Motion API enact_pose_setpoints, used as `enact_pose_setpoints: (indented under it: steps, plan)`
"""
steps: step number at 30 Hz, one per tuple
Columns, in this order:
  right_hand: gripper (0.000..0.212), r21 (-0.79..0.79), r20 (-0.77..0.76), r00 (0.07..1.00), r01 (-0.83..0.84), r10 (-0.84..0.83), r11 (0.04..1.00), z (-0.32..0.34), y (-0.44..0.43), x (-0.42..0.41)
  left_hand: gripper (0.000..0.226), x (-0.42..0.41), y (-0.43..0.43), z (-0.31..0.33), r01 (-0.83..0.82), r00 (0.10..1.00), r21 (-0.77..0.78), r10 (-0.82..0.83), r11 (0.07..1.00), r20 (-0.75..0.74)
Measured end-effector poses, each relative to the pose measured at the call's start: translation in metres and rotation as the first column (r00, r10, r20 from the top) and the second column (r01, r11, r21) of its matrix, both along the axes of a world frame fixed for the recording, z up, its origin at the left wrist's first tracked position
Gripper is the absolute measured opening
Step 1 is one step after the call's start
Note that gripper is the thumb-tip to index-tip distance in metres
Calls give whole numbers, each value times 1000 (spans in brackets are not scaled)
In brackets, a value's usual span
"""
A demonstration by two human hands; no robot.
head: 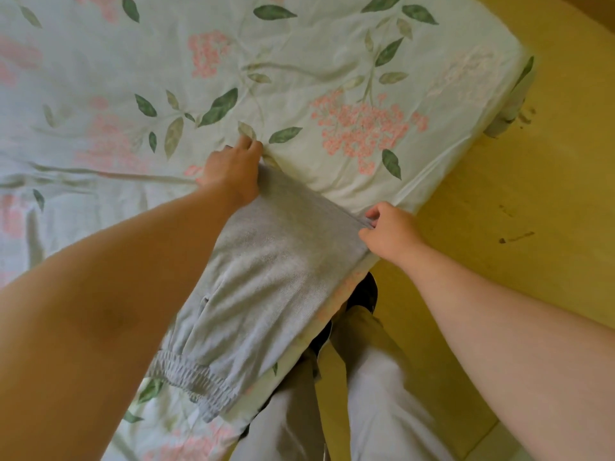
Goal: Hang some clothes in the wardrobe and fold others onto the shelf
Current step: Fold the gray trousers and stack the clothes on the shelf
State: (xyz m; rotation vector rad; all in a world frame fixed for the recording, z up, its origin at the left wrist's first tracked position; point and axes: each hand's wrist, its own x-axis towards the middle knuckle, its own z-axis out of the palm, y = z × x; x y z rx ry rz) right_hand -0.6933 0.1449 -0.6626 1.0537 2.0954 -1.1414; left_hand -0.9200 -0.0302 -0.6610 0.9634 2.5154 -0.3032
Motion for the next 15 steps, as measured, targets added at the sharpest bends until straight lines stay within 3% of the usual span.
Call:
enact_pose_setpoints:
  steps: [4, 7, 10, 12, 15]
  plan:
    - [26, -17, 59, 994, -89, 90, 996, 2, 2, -14, 47, -17, 11, 7, 60, 993, -109, -48, 992, 108]
    - [13, 19, 109, 982, -159, 156, 987, 1, 0, -22, 43, -23, 21, 13, 174, 979, -210, -146, 962, 141]
    - [6, 36, 154, 965, -218, 210, 975, 5, -5, -27, 24, -27, 21, 18, 254, 963, -304, -210, 918, 171]
    - [7, 29, 149, 964, -229, 222, 973, 18, -12, -28, 16, -32, 13, 24, 253, 962, -301, -205, 919, 181]
    - [12, 108, 107, 961, -266, 254, 958, 48, -34, -17, 14, -38, -14, 40, 192, 971, -175, -161, 966, 175]
